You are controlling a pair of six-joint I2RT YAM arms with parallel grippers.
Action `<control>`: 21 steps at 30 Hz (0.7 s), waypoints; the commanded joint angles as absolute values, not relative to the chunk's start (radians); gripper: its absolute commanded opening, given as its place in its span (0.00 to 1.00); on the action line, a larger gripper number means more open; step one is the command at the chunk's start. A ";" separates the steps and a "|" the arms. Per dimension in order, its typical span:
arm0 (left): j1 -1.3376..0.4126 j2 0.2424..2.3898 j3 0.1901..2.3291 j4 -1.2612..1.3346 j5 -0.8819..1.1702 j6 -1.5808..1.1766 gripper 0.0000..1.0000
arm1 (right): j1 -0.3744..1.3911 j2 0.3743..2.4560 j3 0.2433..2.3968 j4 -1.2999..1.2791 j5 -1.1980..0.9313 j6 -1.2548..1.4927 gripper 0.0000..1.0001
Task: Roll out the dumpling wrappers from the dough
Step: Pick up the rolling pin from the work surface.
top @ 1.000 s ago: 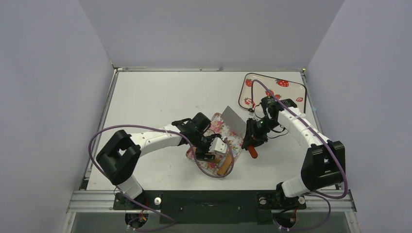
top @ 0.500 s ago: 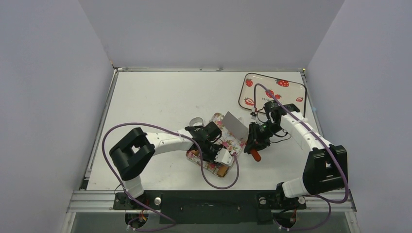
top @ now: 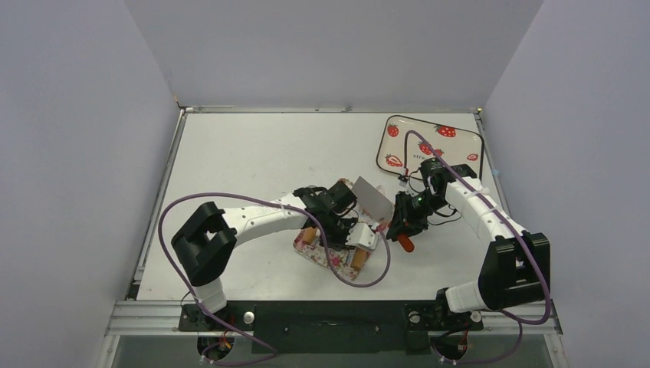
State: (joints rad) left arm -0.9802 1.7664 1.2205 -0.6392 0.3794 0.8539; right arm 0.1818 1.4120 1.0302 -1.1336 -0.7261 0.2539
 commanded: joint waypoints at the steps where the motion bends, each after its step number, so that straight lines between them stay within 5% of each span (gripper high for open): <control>1: -0.936 1.693 1.364 -0.782 0.499 0.769 0.00 | 0.171 1.399 1.072 -1.101 -0.738 0.235 0.00; 7: -0.906 1.705 1.568 -0.904 0.683 0.717 0.00 | 0.170 1.412 1.040 -1.087 -0.705 0.231 0.00; 11: -0.815 1.733 1.605 -0.713 0.712 0.486 0.00 | 0.173 1.408 0.997 -1.064 -0.714 0.235 0.00; 21: -0.762 1.893 1.524 -0.244 0.269 0.286 0.01 | 0.166 1.304 0.926 -1.068 -0.661 0.308 0.00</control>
